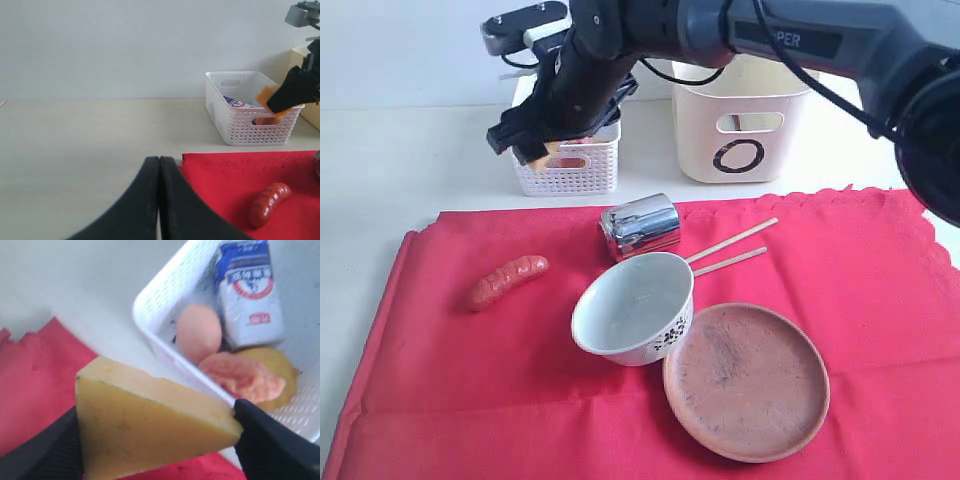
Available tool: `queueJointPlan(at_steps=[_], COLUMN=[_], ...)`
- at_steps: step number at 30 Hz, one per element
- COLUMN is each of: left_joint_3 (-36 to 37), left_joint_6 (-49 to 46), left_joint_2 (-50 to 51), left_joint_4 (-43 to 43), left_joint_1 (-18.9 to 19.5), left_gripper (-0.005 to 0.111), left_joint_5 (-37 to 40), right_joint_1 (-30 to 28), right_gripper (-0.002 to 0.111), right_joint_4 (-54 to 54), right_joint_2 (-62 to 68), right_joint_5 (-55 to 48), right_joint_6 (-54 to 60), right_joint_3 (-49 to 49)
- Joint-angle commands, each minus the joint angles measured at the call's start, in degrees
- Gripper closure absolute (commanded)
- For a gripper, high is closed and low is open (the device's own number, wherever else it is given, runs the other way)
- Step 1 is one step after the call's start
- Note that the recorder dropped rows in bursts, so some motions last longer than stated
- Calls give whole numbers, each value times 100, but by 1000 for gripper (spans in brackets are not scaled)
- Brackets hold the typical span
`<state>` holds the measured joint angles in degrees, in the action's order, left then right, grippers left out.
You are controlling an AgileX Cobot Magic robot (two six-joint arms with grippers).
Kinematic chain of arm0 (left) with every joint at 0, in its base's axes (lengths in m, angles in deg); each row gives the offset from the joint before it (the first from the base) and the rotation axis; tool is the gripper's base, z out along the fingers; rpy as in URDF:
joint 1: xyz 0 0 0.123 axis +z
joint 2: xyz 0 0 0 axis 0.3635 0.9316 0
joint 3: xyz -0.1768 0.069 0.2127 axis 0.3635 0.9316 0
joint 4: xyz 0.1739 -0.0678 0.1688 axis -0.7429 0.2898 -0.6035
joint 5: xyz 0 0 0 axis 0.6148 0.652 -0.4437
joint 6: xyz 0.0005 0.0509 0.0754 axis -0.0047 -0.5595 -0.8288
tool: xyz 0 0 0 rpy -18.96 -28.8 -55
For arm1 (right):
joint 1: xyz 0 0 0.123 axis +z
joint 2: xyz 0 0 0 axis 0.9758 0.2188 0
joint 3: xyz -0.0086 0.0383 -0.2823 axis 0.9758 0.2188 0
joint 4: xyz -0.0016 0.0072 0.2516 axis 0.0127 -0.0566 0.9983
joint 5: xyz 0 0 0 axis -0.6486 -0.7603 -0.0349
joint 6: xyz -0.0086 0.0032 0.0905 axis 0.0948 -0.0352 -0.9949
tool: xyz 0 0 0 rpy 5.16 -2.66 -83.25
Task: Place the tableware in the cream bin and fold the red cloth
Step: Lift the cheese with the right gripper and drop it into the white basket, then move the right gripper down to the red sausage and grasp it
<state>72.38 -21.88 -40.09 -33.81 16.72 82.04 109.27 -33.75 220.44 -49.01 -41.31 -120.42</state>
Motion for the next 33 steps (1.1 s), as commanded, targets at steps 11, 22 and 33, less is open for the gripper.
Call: queueJointPlan(at_steps=[11, 22, 33], left_joint_3=[21, 21, 21], left_joint_6=[0, 0, 0], left_joint_2=[-37, -37, -37], left_joint_4=[0, 0, 0], left_joint_1=[0, 0, 0], left_gripper=[107, 107, 107], left_joint_5=[-13, -13, -13], right_joint_1=[-193, -193, -193], right_gripper=[102, 49, 21], right_joint_4=[-449, -549, -630], right_joint_2=[5, 127, 140], right_joint_5=[1703, 1849, 1815], right_joint_6=[-452, -452, -495], right_joint_3=[-16, -16, -16])
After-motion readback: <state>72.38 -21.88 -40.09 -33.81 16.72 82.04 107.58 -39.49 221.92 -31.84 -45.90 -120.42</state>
